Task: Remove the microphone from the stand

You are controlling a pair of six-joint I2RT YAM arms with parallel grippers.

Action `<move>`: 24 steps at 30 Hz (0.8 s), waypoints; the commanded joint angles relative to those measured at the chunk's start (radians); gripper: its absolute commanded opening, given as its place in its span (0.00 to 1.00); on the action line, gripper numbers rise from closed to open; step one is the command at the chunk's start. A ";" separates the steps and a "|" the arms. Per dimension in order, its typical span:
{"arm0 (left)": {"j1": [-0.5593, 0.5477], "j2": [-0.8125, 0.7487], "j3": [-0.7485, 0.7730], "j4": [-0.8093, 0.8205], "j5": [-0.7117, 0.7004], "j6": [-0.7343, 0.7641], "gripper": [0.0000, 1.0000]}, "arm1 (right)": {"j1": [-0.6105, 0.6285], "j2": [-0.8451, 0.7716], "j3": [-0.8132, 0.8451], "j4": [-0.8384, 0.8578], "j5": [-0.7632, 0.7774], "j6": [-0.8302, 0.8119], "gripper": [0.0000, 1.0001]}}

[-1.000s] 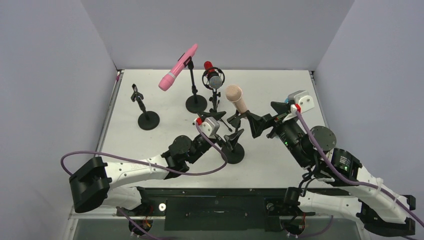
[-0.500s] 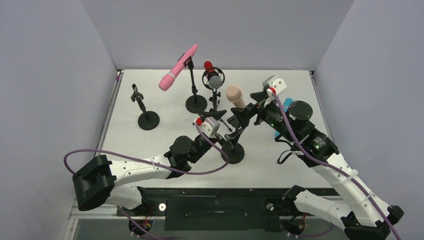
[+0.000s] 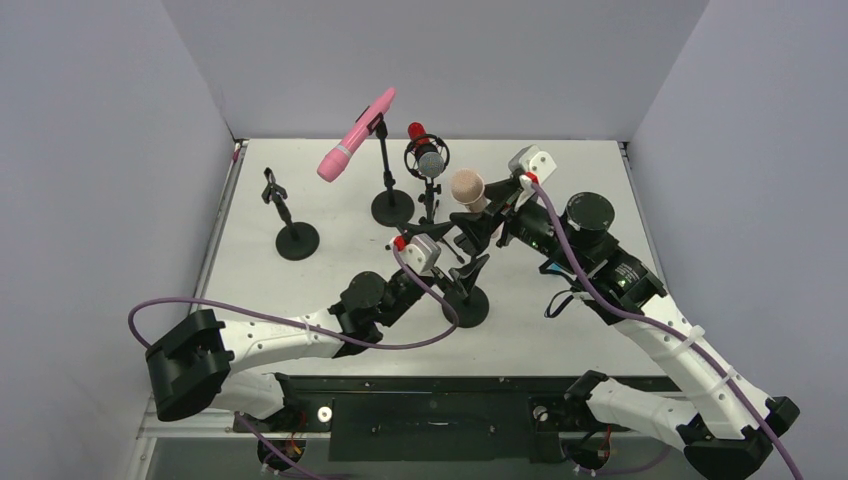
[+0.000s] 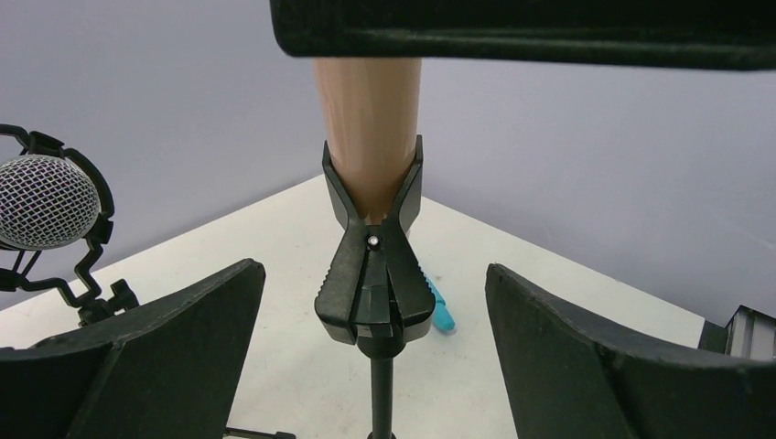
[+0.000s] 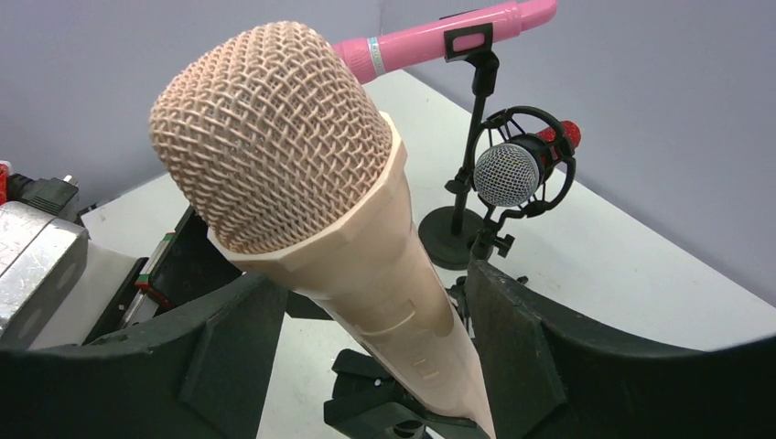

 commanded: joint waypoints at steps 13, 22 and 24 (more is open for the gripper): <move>-0.004 0.001 0.016 0.003 0.006 -0.006 0.81 | 0.082 -0.003 0.044 0.044 0.103 -0.053 0.16; -0.004 -0.095 -0.039 -0.038 -0.010 -0.006 0.76 | 0.095 -0.022 0.032 0.026 0.159 -0.088 0.08; -0.004 -0.125 -0.056 -0.044 -0.013 -0.020 0.76 | 0.101 -0.024 0.028 0.022 0.168 -0.092 0.07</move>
